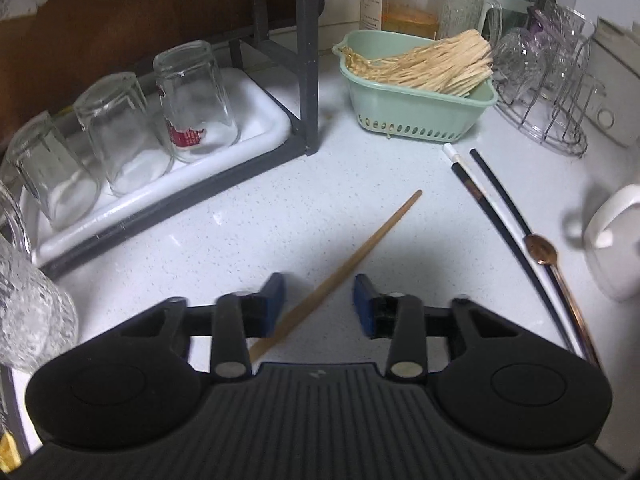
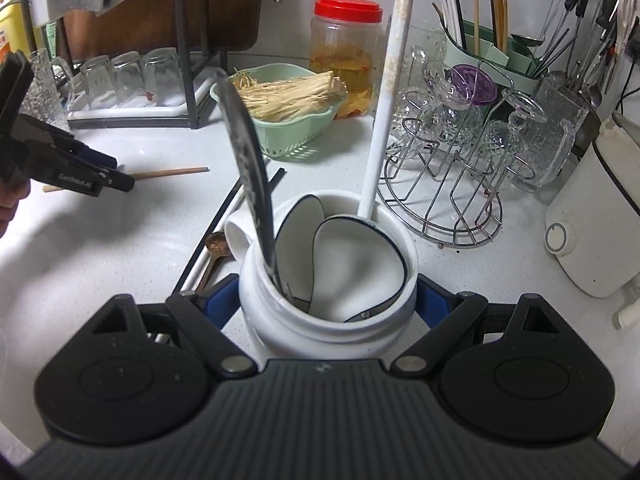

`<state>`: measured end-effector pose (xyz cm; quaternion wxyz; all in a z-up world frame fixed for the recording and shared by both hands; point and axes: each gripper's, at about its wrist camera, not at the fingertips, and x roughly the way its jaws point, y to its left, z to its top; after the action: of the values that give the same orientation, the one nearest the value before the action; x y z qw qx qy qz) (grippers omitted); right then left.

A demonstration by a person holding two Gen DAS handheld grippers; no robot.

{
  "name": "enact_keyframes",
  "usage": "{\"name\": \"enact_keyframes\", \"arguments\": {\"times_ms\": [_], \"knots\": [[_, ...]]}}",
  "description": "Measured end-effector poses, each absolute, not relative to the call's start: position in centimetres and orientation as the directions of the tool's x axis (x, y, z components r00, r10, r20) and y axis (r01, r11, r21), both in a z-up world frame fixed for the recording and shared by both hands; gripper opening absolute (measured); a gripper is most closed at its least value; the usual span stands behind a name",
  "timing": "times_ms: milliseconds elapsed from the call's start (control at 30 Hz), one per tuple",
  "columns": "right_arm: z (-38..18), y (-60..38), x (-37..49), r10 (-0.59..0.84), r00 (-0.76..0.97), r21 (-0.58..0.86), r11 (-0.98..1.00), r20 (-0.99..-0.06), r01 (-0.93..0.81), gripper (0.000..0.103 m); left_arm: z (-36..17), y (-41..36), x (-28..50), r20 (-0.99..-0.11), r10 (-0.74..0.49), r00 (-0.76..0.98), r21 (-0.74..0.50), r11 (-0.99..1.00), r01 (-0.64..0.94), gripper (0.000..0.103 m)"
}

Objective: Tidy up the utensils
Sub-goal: 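Move the left gripper to the wooden chopstick on the counter, then grasp the wooden chopstick with the left gripper and lift it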

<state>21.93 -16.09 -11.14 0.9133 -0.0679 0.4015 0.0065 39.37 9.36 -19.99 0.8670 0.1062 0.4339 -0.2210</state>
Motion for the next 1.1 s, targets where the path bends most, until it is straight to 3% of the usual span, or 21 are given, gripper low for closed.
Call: {"name": "enact_keyframes", "arguments": {"times_ms": [133,233,667,1100], "knots": [[-11.2,-16.0,21.8,-0.05,0.683,-0.118,0.992,-0.729,-0.053,0.092,-19.7,9.1,39.1,-0.815,-0.289,0.502,-0.023,0.882,0.471,0.013],[-11.3,-16.0,21.7,-0.05,0.688,-0.118,0.992,-0.724,-0.053,0.092,-19.5,8.8,38.7,-0.831,-0.281,0.48,-0.036,0.889,0.457,0.006],[-11.3,-16.0,21.6,-0.042,0.69,-0.118,0.991,-0.722,-0.063,0.092,-17.6,7.6,33.4,-0.831,-0.305,0.465,-0.166,0.934,0.316,0.006],[-11.3,-16.0,21.4,0.051,0.688,-0.116,0.974,-0.724,-0.195,0.092,-9.5,4.1,29.2,-0.714,-0.371,0.594,-0.269,0.928,0.257,0.006]]}}
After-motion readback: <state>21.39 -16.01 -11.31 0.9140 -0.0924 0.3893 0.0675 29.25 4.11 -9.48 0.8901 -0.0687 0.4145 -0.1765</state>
